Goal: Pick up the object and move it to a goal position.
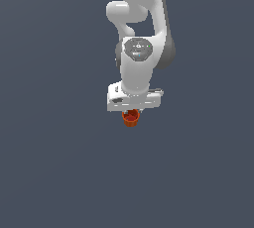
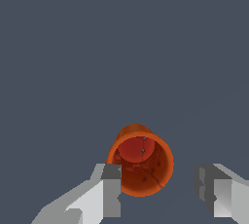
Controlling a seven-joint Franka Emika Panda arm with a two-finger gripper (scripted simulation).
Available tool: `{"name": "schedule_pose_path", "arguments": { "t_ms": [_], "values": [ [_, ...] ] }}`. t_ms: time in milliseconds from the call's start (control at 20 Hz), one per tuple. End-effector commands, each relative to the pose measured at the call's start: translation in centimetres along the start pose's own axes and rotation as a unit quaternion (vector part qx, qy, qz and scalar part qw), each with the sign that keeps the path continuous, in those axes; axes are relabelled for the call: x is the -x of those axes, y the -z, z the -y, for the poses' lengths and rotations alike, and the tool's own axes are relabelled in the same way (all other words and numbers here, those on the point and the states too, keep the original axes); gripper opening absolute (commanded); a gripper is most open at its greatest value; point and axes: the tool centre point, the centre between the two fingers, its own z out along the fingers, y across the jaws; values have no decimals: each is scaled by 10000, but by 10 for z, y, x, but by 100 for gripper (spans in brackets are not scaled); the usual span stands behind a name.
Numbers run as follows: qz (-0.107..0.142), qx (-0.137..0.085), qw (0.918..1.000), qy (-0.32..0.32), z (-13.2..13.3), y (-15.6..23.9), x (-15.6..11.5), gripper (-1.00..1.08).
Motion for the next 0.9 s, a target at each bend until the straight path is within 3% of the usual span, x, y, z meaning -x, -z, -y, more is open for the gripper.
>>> {"name": "schedule_pose_path", "arguments": {
  "t_ms": [0, 200, 400, 600, 850],
  "values": [
    [121, 58, 9996, 256, 1, -5, -1, 28],
    [384, 175, 9959, 796, 2, -14, -2, 28],
    [728, 307, 9861, 1460, 2, -25, -4, 28],
    [1106, 427, 9697, 2135, 0, -37, -5, 28],
    [1593, 544, 9414, 2924, -3, -50, -5, 28]
  ]
}}
